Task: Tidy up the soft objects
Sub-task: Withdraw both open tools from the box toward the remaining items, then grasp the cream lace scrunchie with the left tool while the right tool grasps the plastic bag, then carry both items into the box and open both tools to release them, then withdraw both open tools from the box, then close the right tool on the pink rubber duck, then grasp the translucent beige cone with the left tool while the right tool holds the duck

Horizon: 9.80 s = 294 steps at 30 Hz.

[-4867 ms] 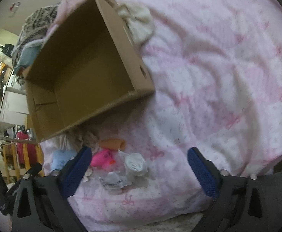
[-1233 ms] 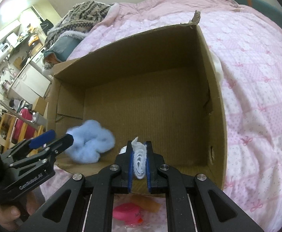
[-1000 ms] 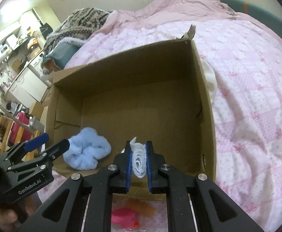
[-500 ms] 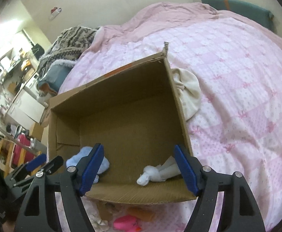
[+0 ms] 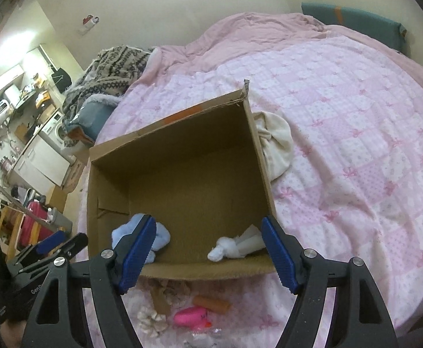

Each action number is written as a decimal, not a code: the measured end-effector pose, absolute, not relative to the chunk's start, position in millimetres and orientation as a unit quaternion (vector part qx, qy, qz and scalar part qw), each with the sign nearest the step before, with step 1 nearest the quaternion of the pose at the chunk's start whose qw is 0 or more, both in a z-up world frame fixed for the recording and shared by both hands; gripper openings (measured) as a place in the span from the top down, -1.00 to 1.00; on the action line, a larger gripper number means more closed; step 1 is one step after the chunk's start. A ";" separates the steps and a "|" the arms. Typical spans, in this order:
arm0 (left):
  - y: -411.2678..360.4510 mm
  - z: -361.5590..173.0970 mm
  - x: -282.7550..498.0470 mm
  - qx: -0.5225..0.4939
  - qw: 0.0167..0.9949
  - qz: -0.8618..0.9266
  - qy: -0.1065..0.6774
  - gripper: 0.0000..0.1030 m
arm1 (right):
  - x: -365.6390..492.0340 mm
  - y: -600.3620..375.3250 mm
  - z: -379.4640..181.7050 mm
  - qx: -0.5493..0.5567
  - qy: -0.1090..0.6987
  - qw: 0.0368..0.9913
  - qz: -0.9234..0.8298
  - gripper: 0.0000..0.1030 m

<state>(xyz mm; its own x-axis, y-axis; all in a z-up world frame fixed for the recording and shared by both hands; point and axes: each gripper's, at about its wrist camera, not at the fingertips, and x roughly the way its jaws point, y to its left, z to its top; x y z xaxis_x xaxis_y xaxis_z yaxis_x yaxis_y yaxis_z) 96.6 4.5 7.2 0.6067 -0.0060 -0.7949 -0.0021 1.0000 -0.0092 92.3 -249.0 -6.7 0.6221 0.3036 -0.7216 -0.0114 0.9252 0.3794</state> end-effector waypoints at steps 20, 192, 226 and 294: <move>23.1 -3.4 47.0 -0.028 0.880 0.020 0.474 -0.32 | 34.2 -242.9 -26.9 0.168 0.483 0.854 0.094 -0.54; -43.6 -35.1 137.1 0.002 0.863 -0.065 0.501 0.09 | 135.3 -229.3 -63.6 0.205 0.537 0.800 0.171 0.68; -3.7 3.2 91.2 -0.025 0.881 -0.026 0.472 -0.34 | 98.1 -243.0 -24.1 0.218 0.478 0.837 0.155 -0.42; 2.4 -79.7 64.1 -0.123 0.795 -0.050 0.592 0.06 | 44.3 -217.8 -81.6 0.218 0.584 0.766 0.155 0.02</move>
<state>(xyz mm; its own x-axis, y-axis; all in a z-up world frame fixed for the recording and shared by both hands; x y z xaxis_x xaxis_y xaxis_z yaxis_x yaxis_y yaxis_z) 64.1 2.4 -79.7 0.2940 -0.2258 -0.9288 -0.0663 0.9646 -0.2554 44.3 -217.8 -81.6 0.2689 0.4917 -0.8282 0.0177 0.8572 0.5147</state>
